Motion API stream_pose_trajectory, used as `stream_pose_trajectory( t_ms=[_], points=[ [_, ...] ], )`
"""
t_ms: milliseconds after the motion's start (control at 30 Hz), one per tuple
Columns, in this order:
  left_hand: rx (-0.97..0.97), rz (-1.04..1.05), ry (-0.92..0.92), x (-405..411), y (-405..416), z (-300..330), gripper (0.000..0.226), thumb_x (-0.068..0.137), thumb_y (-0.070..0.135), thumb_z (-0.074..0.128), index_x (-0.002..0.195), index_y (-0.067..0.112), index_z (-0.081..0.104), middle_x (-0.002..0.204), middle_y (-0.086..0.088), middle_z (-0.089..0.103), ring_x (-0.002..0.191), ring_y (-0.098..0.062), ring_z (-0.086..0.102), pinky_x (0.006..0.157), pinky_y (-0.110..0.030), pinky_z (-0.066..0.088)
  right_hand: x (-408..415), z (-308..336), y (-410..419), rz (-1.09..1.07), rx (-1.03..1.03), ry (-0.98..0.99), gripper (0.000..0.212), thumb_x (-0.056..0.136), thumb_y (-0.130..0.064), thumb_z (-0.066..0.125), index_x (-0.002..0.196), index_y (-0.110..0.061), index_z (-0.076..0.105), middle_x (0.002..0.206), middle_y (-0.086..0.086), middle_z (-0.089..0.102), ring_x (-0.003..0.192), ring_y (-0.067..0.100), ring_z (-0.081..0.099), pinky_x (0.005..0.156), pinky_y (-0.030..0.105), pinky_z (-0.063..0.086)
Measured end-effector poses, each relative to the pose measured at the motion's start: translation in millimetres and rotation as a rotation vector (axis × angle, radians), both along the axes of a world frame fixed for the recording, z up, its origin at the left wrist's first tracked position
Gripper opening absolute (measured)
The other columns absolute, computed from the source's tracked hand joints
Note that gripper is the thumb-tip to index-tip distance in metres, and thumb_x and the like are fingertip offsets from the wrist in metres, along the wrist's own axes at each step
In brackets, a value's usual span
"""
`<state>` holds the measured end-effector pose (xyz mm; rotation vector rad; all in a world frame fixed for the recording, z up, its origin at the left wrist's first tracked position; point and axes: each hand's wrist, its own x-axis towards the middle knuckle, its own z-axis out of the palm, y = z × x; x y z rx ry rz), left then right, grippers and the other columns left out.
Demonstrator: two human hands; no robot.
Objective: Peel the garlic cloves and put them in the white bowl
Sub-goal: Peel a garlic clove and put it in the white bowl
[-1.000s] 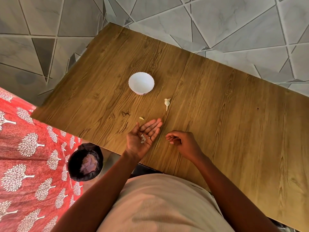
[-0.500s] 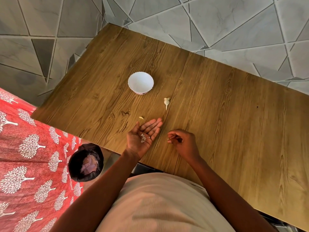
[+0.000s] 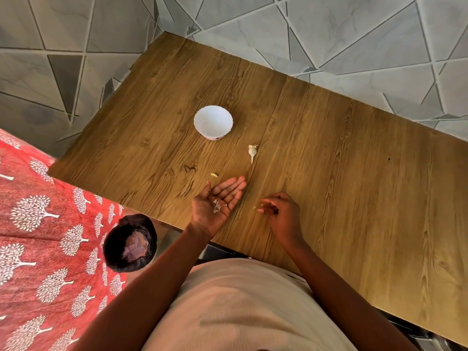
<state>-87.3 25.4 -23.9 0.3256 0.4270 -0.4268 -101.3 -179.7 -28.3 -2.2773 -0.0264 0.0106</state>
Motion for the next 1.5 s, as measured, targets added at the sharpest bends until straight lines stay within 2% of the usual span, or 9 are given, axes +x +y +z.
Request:
stream_pose_trajectory(
  t_ms=[200,433,567,867,1067,1167,1300,1400,1500],
  points=[
    [-0.001,-0.004,0.002,-1.8,1.4,0.5,0.07,0.109,0.043,0.026,0.123,-0.014,0.064,0.142,-0.031,0.055,0.131,-0.041,0.057,0.108,-0.044,0.048,-0.8,2.6,5.2,-0.046,-0.074,-0.035,0.02,0.083,0.007,0.072,0.088,-0.011,0.079,0.086,0.0,0.067,0.08,0.015,0.065,0.079,0.037,0.057],
    [0.008,-0.017,0.002,-2.1,2.5,1.3,0.071,0.108,0.044,0.025,0.122,-0.013,0.066,0.142,-0.03,0.055,0.132,-0.04,0.056,0.11,-0.044,0.045,4.0,-0.3,12.3,0.075,-0.24,-0.047,0.015,0.086,0.006,0.067,0.092,-0.006,0.074,0.093,0.006,0.061,0.091,0.023,0.057,0.082,0.038,0.052],
    [0.002,-0.017,0.006,-1.7,3.0,0.8,0.072,0.108,0.045,0.024,0.122,-0.013,0.065,0.143,-0.03,0.055,0.133,-0.04,0.056,0.11,-0.043,0.046,0.6,2.8,12.6,0.054,-0.15,-0.038,0.02,0.085,0.012,0.063,0.088,-0.006,0.073,0.09,0.004,0.06,0.087,0.015,0.054,0.082,0.022,0.046],
    [0.011,-0.025,0.007,0.3,2.7,0.4,0.073,0.108,0.045,0.022,0.125,-0.013,0.063,0.144,-0.03,0.054,0.136,-0.039,0.054,0.112,-0.043,0.044,-2.2,-1.1,15.7,0.028,-0.064,-0.042,0.014,0.084,0.001,0.075,0.088,-0.011,0.079,0.083,0.0,0.066,0.084,0.019,0.061,0.079,0.035,0.053],
    [0.006,-0.022,0.006,0.5,2.4,1.3,0.071,0.107,0.045,0.024,0.13,-0.013,0.057,0.145,-0.031,0.052,0.137,-0.04,0.052,0.113,-0.043,0.043,-1.8,-4.0,17.9,0.179,-0.429,-0.171,0.013,0.078,-0.001,0.072,0.086,-0.011,0.073,0.089,0.004,0.061,0.09,0.026,0.058,0.075,0.038,0.052],
    [0.004,-0.015,0.015,0.6,1.9,2.2,0.071,0.107,0.045,0.024,0.13,-0.013,0.057,0.145,-0.031,0.052,0.136,-0.04,0.053,0.112,-0.043,0.044,0.1,-3.5,21.5,0.205,-0.533,-0.128,0.019,0.072,0.001,0.073,0.086,-0.012,0.068,0.092,0.006,0.059,0.091,0.028,0.057,0.075,0.042,0.052],
    [-0.028,0.026,0.017,-1.7,2.6,3.7,0.07,0.107,0.042,0.024,0.124,-0.013,0.064,0.143,-0.03,0.054,0.135,-0.04,0.054,0.112,-0.043,0.044,9.7,0.9,21.4,0.105,-0.221,0.031,0.023,0.082,0.007,0.063,0.085,-0.016,0.063,0.091,0.001,0.062,0.091,0.023,0.059,0.081,0.045,0.051],
    [-0.054,0.115,0.02,-11.2,6.7,8.3,0.069,0.106,0.04,0.025,0.122,-0.013,0.066,0.143,-0.03,0.055,0.134,-0.04,0.055,0.112,-0.043,0.043,11.3,22.0,29.0,0.058,0.096,0.227,0.023,0.092,0.005,0.06,0.09,-0.018,0.063,0.096,0.0,0.066,0.093,0.014,0.063,0.081,0.028,0.051],
    [-0.084,0.281,0.017,-30.6,20.5,11.3,0.069,0.107,0.039,0.024,0.123,-0.014,0.065,0.144,-0.03,0.054,0.135,-0.04,0.054,0.112,-0.044,0.044,7.9,42.9,54.5,0.195,0.239,0.298,0.011,0.095,-0.004,0.064,0.093,-0.014,0.066,0.094,-0.002,0.068,0.09,0.009,0.064,0.076,0.019,0.051]
  ],
)
